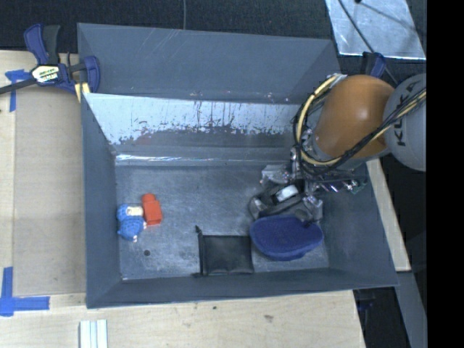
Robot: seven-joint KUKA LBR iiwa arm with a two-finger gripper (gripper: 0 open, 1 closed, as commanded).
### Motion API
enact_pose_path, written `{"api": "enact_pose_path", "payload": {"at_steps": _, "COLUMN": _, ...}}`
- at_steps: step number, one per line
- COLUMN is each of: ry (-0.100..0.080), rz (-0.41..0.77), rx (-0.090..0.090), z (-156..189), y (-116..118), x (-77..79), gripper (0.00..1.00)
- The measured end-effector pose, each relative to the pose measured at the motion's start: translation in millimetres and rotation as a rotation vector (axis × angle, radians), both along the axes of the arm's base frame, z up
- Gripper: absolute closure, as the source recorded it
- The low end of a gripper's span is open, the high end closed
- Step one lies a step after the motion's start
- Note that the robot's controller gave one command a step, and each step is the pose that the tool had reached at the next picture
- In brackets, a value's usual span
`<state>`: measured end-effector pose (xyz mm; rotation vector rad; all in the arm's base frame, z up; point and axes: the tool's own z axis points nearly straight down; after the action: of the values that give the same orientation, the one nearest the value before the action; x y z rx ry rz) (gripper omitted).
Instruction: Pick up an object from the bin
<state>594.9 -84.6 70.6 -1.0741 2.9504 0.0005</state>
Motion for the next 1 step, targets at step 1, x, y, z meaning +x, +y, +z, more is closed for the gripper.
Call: {"api": "enact_pose_path", "payload": {"at_steps": 1, "ry": -0.001, "rz": -0.003, "rx": -0.001, "z": 2.8, "y": -0.7, "x": 0.8, "gripper": 1.0}}
